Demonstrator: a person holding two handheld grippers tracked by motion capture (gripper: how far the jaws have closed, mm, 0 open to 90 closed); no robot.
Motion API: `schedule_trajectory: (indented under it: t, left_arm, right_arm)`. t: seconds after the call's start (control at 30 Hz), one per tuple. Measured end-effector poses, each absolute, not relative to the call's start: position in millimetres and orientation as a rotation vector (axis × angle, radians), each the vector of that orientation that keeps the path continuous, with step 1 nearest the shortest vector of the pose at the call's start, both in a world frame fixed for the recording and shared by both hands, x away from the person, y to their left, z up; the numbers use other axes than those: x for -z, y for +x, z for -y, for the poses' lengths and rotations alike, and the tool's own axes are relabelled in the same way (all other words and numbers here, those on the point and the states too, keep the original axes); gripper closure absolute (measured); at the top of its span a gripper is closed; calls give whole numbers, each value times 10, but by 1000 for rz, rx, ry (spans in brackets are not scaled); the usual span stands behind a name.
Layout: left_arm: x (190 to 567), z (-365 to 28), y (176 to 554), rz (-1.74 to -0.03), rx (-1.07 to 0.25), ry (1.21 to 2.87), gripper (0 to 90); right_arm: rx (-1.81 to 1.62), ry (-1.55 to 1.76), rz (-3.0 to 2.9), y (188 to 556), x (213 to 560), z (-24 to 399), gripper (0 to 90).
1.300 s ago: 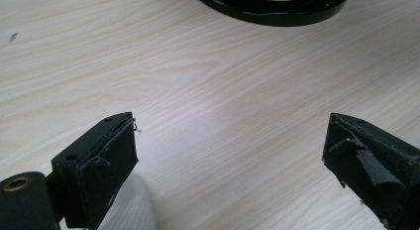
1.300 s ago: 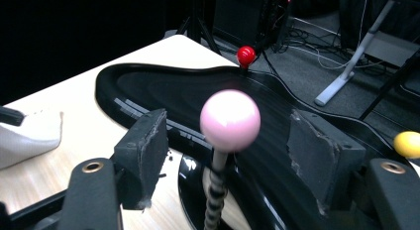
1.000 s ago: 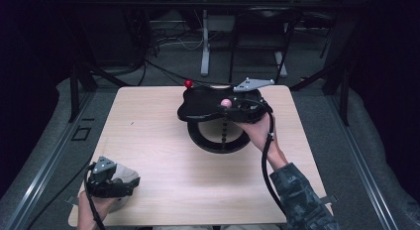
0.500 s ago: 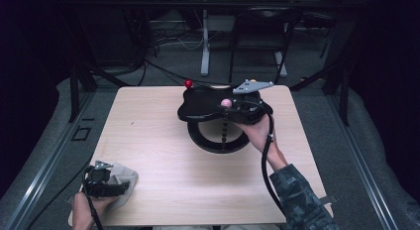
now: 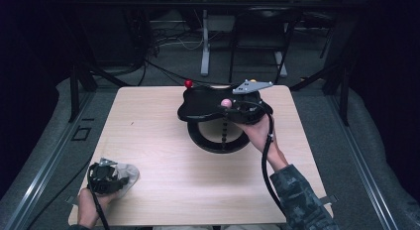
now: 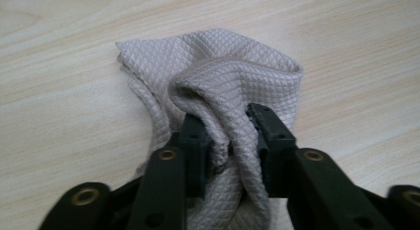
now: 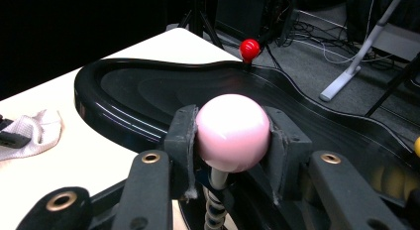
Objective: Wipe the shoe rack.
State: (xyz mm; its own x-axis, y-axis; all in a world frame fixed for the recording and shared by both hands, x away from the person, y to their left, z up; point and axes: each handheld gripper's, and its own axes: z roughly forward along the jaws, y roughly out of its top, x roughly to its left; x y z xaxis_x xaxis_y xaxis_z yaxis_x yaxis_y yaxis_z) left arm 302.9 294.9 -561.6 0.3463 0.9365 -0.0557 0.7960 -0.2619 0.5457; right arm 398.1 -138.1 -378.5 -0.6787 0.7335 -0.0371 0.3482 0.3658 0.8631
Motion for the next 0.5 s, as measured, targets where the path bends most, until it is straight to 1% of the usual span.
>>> schedule_trajectory:
  t: [0.07,0.17,0.5]
  left_arm:
    - [5613,-2930,3040,-1496,-397,2142,757]
    - [5606,-2908,3058,-1475,-389,2149,769]
    - [5465,-2678,3164,-1370,-353,2128,772]
  right_arm:
    - [-1248,938,-2214,3982,3787,1383,599]
    - [-1245,927,-2213,3983,3790,1386,599]
    - [-1238,923,-2215,3983,3790,1379,599]
